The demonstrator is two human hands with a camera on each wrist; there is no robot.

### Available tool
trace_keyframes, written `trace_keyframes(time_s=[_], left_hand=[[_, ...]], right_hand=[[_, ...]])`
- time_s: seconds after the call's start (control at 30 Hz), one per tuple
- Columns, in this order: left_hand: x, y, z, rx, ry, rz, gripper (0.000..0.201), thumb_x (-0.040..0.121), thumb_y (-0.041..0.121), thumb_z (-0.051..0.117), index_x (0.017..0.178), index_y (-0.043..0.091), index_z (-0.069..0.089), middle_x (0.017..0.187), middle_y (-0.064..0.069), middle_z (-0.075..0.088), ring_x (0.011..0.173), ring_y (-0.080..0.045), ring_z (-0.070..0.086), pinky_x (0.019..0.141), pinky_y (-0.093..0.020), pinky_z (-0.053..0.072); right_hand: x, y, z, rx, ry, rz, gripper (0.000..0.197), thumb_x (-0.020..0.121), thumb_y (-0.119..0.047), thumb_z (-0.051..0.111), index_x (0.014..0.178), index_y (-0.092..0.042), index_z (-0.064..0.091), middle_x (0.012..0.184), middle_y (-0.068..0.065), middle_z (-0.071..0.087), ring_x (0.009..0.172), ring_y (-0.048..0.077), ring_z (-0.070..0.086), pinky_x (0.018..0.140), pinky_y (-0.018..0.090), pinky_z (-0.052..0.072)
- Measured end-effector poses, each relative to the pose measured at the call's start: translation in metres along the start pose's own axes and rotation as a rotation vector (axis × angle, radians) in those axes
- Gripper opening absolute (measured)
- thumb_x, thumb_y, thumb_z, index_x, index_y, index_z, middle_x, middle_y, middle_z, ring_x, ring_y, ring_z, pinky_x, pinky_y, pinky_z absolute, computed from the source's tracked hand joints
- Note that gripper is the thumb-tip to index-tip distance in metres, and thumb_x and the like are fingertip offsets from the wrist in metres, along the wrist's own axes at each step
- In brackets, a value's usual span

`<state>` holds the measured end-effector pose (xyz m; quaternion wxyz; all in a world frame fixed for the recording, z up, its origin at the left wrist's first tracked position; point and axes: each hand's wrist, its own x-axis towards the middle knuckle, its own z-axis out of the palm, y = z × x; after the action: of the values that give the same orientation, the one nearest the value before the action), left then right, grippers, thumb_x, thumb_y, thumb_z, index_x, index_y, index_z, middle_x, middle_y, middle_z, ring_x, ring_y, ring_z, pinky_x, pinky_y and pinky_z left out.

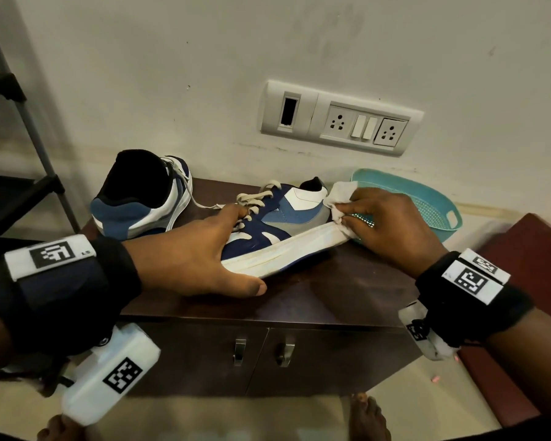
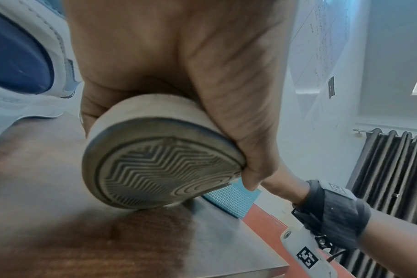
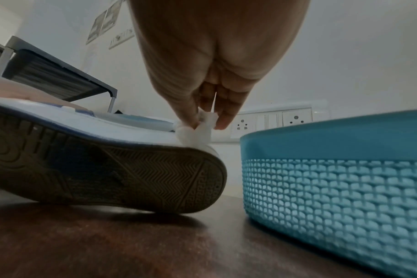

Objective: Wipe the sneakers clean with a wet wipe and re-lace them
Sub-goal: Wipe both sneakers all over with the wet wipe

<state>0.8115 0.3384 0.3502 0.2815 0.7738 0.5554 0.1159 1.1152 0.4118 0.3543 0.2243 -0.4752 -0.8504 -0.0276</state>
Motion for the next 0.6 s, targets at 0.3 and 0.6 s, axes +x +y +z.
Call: trace_keyframes(time_s=[0.3,0.6], left_hand=[[-0.001,-0.001,-0.001,-0.007,-0.011,-0.013,0.109,0.066,0.070,0.078,0.149,0.034,0.017,0.136,0.019,0.047,0.114,-0.004,0.055,0.095,-0.019,0.042],[0.001,-0.002,-0.001,-0.011,-0.006,-0.010,0.109,0.066,0.071,0.079,0.148,0.034,0.018,0.135,0.017,0.051,0.113,-0.004,0.058,0.097,-0.022,0.046]], right_hand=[[-0.009,-0.003,0.002,-0.010,0.085,0.039,0.025,0.093,-0.013,0.071,0.117,-0.016,0.076,0.104,0.007,0.075,0.091,0.029,0.070,0.080,0.040,0.054],[-0.014,-0.019,0.010,0.090,0.111,0.059,0.020,0.089,-0.005,0.072,0.105,-0.012,0.080,0.101,0.006,0.071,0.092,0.022,0.066,0.082,0.027,0.048]])
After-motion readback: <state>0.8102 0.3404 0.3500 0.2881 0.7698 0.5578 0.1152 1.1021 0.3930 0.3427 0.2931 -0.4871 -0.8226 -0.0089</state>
